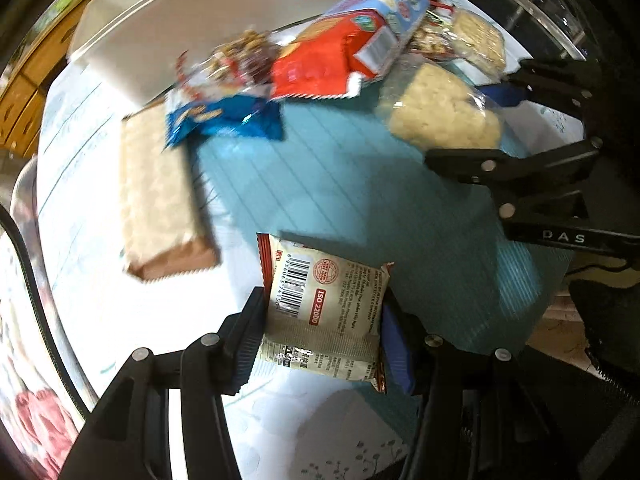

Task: Organize snacks
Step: 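Grasp the white wrapped snack with the left tool while the right tool grasps the cracker pack, then carry both packs over the white tray and lower them inside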

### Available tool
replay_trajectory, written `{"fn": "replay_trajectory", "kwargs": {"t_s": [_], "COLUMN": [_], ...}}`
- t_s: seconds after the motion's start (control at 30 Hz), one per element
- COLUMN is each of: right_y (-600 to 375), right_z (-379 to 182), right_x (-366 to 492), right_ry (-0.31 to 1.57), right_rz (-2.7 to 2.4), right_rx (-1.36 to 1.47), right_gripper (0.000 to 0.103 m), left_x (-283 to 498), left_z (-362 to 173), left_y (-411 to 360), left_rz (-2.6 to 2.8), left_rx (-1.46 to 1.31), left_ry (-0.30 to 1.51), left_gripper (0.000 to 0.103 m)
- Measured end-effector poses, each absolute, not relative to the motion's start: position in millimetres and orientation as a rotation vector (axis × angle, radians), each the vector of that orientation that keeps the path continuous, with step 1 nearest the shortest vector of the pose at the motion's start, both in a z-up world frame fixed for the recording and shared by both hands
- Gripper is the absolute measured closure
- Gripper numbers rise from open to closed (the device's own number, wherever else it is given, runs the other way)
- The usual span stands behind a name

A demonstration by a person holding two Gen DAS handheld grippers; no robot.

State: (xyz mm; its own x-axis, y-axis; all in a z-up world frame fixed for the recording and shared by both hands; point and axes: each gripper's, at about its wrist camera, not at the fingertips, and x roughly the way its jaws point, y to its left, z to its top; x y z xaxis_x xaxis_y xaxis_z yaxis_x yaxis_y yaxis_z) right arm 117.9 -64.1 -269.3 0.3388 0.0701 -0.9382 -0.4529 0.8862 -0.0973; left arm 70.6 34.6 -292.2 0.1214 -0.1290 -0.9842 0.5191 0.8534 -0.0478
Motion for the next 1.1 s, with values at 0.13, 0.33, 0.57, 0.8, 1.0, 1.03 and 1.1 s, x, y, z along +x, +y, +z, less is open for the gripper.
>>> {"fn": "replay_trajectory", "kwargs": {"t_s": [0.13,0.33,0.57,0.8,1.0,1.03,1.1], "right_y": [-55,-30,11,33,24,20,11], "right_z": [-271,-268,-254,-209,-160,-154,-142], "right_x": [111,88,75,100,130,137,153], "right_ry": [1.217,1.288,1.318,1.252,1.201,1.209,1.221], "right_rz": [0.339,0.396,0.499,0.544,0.505,0.484,0.449], "right_rx": [-0.356,-0.283,-0.245,-0.275,-0.272,-0.266,-0.230], "right_gripper": [0.047,0.048,0.048,0.048,0.048,0.048,0.048], "left_x": [65,61,73,90,112,118,126], "left_z": [-293,-288,-253,-189,-131,-123,-105], "left_y": [63,100,142,153,139,135,128], "left_rz": [-0.457,-0.393,-0.305,-0.255,-0.228,-0.224,-0.232], "left_rx": [0.295,0.191,0.064,-0.057,-0.115,-0.111,-0.124], "left_ry": [1.381,1.430,1.428,1.414,1.361,1.352,1.326], "left_gripper": [0.050,0.050,0.050,0.050,0.050,0.050,0.050]}}
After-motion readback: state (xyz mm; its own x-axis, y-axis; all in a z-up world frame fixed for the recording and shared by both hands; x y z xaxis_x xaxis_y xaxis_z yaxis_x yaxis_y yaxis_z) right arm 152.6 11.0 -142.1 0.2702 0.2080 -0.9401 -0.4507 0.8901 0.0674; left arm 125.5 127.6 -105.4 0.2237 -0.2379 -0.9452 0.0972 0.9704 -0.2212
